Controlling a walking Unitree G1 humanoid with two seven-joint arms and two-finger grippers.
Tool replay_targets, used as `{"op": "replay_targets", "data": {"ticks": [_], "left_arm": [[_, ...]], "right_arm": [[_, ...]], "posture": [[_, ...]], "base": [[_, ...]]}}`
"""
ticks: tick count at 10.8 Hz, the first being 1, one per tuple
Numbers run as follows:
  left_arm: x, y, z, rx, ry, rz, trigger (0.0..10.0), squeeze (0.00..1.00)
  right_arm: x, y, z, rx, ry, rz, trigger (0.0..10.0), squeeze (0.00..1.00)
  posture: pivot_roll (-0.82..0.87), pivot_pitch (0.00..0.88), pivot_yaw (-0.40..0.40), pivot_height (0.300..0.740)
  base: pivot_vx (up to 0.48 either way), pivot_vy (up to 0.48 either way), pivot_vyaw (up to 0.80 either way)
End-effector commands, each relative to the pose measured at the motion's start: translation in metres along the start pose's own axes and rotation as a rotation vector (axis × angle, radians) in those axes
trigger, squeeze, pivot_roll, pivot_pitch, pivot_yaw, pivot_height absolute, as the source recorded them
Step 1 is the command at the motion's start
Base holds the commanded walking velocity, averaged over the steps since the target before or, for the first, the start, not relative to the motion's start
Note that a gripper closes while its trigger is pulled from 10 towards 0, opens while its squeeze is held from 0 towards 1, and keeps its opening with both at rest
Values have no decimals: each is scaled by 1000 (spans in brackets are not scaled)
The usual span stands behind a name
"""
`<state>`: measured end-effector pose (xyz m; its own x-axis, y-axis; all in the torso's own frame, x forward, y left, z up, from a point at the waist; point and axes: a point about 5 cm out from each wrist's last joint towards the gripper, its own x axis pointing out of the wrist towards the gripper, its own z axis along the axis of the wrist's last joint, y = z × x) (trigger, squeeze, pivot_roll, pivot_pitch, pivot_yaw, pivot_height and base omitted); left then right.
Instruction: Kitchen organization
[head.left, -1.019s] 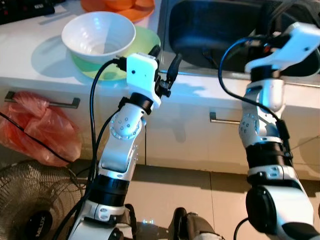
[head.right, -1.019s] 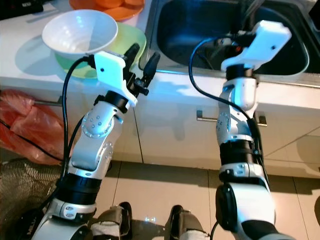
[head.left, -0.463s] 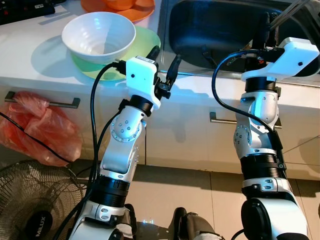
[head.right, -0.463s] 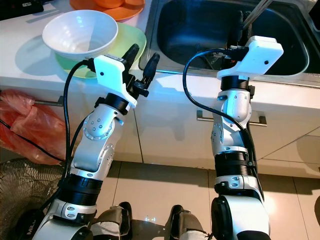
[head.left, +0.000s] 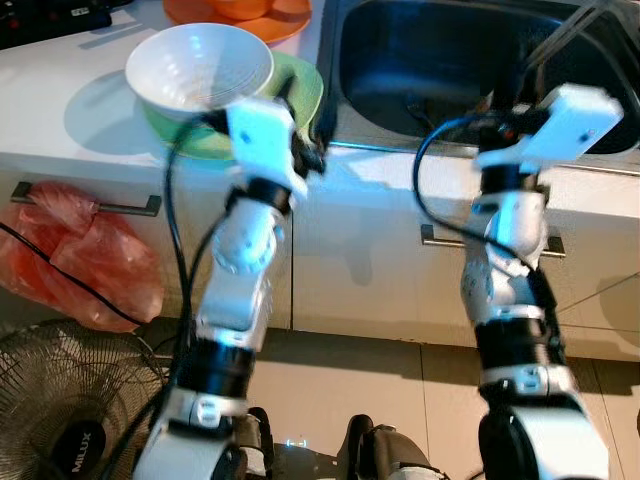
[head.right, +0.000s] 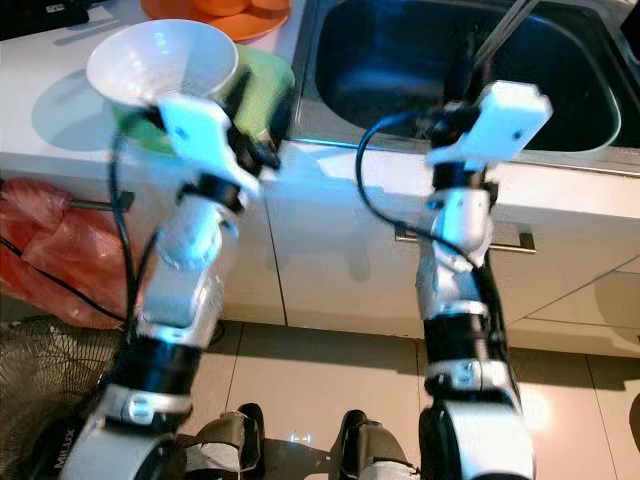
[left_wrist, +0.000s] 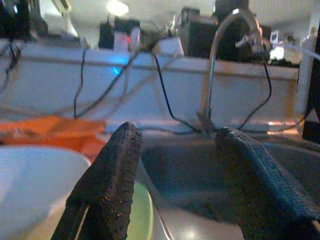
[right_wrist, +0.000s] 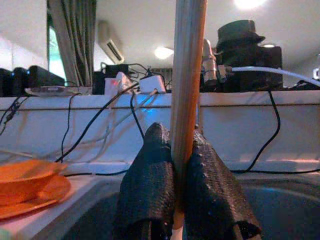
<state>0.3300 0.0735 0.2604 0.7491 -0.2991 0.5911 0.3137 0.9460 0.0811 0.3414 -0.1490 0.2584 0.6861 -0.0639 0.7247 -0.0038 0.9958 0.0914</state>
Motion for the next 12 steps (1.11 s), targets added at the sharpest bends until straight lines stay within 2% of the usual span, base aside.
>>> {"op": "replay_targets", "data": {"ticks": [1,5,8,10,12], "left_arm": [[0,1,4,20,-23,10,10000,0],[-9,2,12,38,-39,2,10000,0],[-27,20,27,103,-30,47,10000,0],[-28,22,37,91,-41,73,10000,0],[-33,17,41,76,-29,65,10000,0]], "right_arm": [[-2,1,6,-21,-15,12,10000,0],[-16,-8,23,-80,-15,-11,10000,0],[-27,-22,49,-185,-33,-67,10000,0],[-25,-20,67,-206,-75,-86,10000,0],[-30,-14,70,-218,-63,-65,10000,0]], "posture": [[143,251,-37,740],[115,254,-16,740],[118,255,2,740],[99,247,10,740],[97,238,15,740]], "base": [[0,0,0],[0,0,0],[0,0,0],[0,0,0],[0,0,0]]}}
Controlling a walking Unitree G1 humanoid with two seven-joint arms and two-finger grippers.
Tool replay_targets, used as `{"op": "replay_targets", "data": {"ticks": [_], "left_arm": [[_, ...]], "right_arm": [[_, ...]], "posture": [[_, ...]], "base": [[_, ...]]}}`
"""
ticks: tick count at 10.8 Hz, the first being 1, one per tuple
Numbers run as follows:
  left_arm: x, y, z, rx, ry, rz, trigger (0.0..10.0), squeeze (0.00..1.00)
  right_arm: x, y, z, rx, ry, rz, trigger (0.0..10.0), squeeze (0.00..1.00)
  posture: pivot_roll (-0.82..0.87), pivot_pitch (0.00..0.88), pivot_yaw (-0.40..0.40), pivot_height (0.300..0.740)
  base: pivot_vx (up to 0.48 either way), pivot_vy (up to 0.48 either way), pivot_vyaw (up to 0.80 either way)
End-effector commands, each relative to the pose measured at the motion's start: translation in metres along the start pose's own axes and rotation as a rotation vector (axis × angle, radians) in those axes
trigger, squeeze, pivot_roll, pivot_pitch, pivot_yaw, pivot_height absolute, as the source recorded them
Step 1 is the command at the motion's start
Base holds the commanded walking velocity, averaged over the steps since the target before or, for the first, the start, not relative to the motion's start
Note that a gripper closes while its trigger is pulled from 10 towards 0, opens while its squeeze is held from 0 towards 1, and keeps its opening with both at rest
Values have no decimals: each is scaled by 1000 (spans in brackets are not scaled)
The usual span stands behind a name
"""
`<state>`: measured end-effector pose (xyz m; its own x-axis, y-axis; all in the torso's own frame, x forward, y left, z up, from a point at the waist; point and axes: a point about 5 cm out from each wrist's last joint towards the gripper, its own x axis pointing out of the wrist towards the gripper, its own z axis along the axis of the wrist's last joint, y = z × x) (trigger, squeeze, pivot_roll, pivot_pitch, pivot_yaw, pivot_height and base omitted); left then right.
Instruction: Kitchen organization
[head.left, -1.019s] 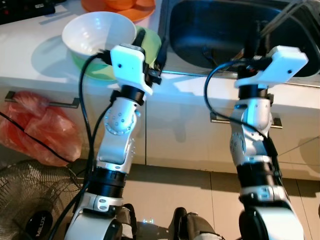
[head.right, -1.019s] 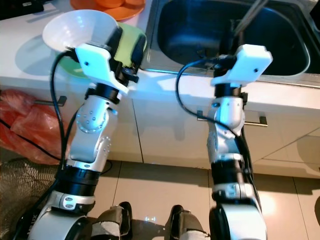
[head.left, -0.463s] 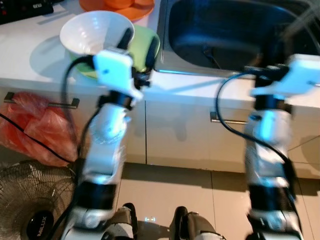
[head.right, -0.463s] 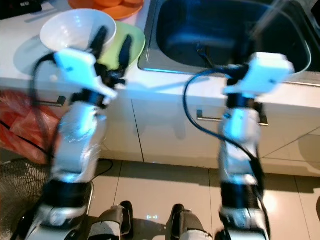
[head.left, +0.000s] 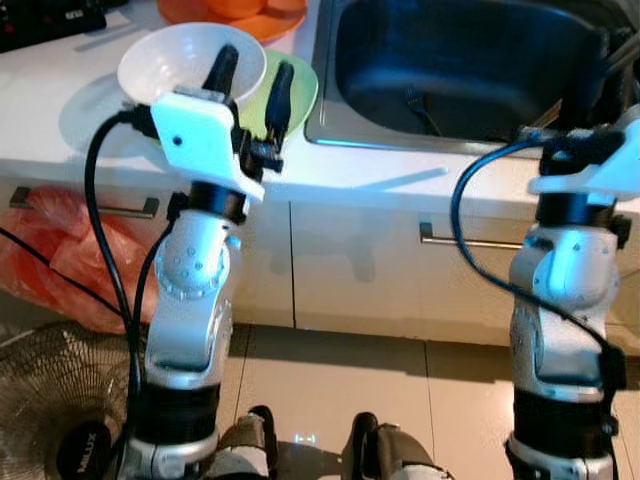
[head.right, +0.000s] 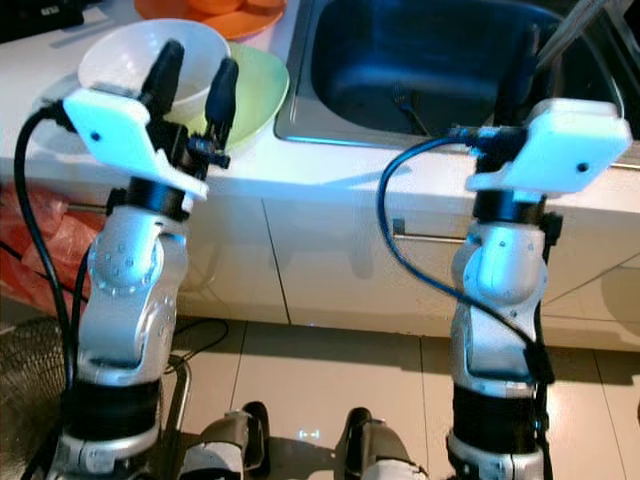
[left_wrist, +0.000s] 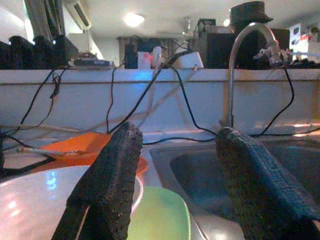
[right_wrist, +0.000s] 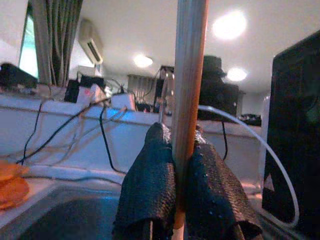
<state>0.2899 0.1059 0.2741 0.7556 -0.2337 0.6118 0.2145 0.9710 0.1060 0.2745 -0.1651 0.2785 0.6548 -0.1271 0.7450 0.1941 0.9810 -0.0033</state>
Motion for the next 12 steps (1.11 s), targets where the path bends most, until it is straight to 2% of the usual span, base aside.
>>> {"op": "replay_targets", "data": {"ticks": [1,5,12], "left_arm": [[-2,-2,5,3,-13,-3,10000,0],[-1,-3,7,12,0,-5,10000,0],[1,-2,11,25,-6,11,10000,0]], "right_arm": [[-1,-2,7,-12,-19,-15,10000,0],[-3,1,9,-5,3,-30,10000,0],[-1,4,10,-4,16,-25,10000,0]], "posture": [[95,229,17,740],[96,219,21,740],[103,260,13,740]], "base": [[0,0,0],[0,0,0],[290,0,0]]}}
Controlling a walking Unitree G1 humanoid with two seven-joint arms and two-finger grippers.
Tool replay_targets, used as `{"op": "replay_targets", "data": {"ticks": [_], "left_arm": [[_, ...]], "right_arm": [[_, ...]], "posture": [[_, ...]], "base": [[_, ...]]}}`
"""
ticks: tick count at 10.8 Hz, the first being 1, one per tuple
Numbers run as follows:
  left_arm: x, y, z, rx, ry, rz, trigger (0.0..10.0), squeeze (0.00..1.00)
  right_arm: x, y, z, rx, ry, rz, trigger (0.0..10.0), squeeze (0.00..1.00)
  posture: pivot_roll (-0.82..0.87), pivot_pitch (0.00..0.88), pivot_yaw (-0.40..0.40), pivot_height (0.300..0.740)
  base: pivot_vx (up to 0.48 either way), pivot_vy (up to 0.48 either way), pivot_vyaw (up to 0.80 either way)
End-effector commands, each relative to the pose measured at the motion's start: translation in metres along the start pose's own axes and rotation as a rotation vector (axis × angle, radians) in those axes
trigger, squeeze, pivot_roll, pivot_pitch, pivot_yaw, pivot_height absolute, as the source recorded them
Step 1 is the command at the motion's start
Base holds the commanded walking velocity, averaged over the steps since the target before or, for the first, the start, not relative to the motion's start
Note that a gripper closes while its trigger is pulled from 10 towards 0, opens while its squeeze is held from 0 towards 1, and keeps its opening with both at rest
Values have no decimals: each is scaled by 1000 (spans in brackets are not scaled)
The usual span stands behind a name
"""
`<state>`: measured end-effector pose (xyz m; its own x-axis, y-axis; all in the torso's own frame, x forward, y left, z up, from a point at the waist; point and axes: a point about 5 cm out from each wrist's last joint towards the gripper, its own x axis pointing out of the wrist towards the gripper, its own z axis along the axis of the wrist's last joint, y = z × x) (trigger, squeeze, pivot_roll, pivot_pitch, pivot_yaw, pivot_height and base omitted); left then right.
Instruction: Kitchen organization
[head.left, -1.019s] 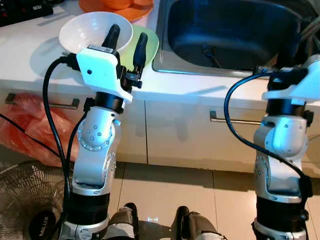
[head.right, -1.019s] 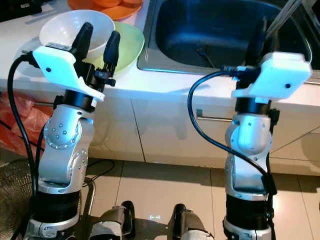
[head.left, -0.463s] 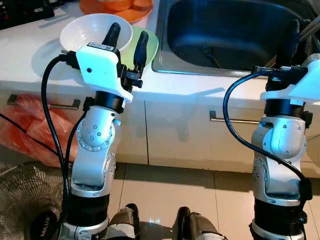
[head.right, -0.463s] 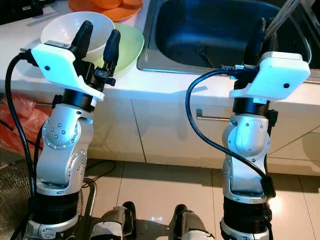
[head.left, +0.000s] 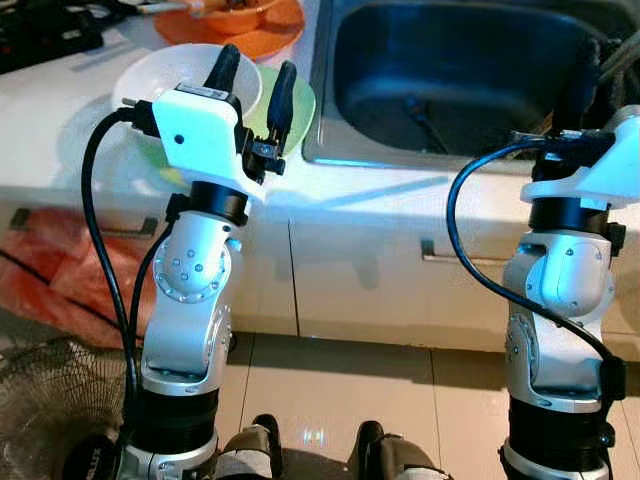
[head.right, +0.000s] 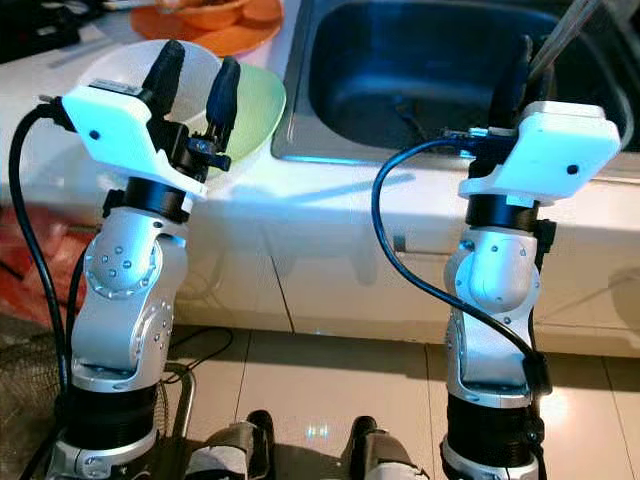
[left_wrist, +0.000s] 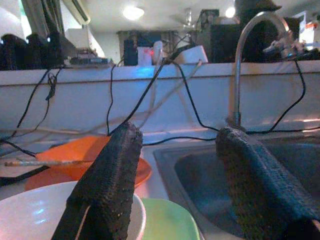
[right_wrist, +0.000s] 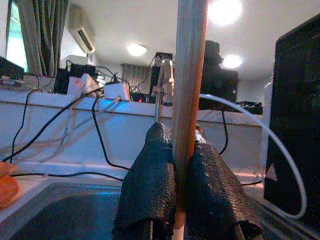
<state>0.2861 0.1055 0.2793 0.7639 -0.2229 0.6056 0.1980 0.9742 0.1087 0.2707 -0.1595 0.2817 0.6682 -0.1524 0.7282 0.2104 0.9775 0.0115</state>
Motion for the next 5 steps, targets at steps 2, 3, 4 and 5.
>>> {"op": "replay_targets", "data": {"ticks": [2,3,4,5], "left_arm": [[1,-2,5,9,-16,-2,10000,0],[1,-3,5,8,-15,-2,10000,0],[1,-3,5,8,-14,-4,10000,0],[1,-3,5,8,-13,-5,10000,0]], "right_arm": [[1,0,4,-2,-9,-2,10000,0],[1,0,4,0,-10,-2,10000,0],[1,0,4,3,-9,-2,10000,0],[1,0,4,4,-9,-3,10000,0]], "posture": [[103,263,12,740],[107,266,11,740],[108,268,12,740],[108,268,12,740]], "base": [[321,0,0],[326,0,0],[326,0,0],[326,0,0]]}}
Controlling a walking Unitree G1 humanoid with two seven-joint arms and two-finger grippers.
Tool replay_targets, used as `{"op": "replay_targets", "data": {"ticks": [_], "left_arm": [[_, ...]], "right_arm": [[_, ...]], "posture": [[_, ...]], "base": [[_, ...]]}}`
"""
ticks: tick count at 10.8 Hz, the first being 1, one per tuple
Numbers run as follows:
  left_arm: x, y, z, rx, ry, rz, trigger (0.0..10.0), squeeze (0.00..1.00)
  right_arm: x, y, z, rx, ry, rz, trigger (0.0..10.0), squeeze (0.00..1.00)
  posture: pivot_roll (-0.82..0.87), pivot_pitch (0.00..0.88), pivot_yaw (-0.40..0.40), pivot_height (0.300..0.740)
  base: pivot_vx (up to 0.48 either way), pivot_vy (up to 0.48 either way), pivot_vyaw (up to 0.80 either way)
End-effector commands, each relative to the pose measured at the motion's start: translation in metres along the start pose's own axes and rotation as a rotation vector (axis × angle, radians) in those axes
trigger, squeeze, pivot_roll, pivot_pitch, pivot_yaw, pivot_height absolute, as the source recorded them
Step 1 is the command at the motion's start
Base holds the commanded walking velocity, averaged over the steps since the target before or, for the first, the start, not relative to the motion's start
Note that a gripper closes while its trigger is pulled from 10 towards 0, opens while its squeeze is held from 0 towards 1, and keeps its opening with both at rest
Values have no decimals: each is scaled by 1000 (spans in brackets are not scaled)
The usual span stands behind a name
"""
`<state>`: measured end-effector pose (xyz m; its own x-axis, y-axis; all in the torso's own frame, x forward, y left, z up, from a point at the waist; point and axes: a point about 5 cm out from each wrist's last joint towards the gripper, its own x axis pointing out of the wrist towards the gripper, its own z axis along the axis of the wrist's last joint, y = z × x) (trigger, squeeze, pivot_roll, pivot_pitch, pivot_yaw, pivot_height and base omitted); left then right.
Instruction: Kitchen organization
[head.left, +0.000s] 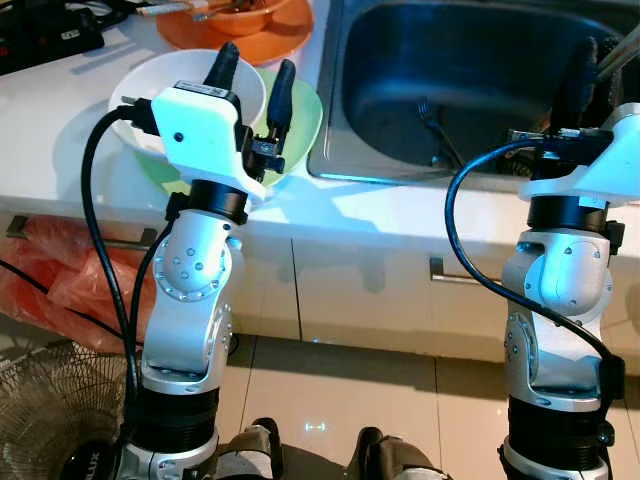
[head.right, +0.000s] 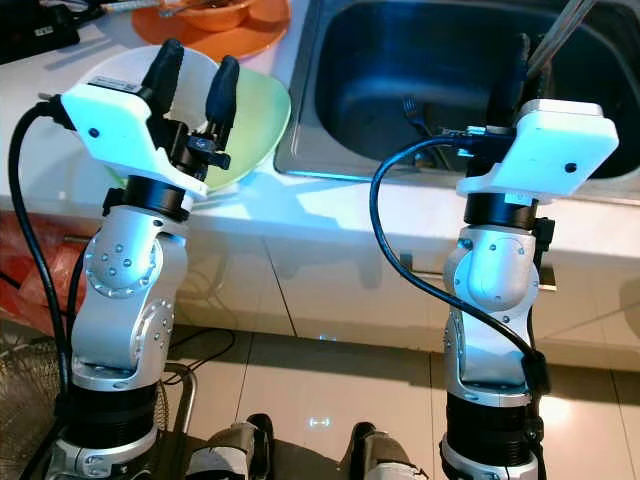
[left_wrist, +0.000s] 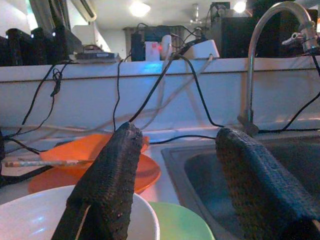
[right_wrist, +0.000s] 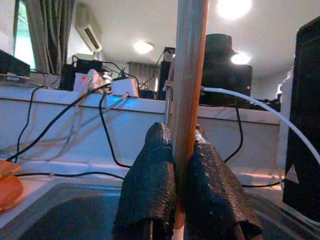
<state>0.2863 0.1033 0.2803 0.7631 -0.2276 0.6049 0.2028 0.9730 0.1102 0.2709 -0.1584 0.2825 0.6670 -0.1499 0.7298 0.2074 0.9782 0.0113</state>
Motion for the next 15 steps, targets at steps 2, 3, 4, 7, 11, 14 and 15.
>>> {"op": "replay_targets", "data": {"ticks": [2,3,4,7,11,14,15], "left_arm": [[0,-2,4,6,-15,-1,10000,0],[0,-3,4,3,-15,-4,10000,0],[0,-3,4,3,-14,-4,10000,0],[1,-3,4,6,-15,-5,10000,0],[1,-4,4,4,-18,-11,10000,0],[1,-7,5,-8,-24,-27,10000,0],[1,-7,5,-9,-24,-27,10000,0]], "right_arm": [[0,0,4,3,-7,-4,10000,0],[0,-1,4,3,-7,-4,10000,0],[0,-1,3,3,-7,-4,10000,0],[0,0,3,5,-7,0,10000,0],[0,1,2,4,-7,5,10000,0],[-1,2,1,5,-5,10,10000,0],[-1,2,1,5,-5,10,10000,0]], "posture": [[104,270,12,740],[104,271,10,740],[104,271,11,740],[106,270,9,740],[105,270,9,740],[102,266,9,740],[102,265,9,740]], "base": [[336,0,0],[341,0,0],[345,0,0],[349,0,0],[367,0,0],[0,0,0],[0,0,0]]}}
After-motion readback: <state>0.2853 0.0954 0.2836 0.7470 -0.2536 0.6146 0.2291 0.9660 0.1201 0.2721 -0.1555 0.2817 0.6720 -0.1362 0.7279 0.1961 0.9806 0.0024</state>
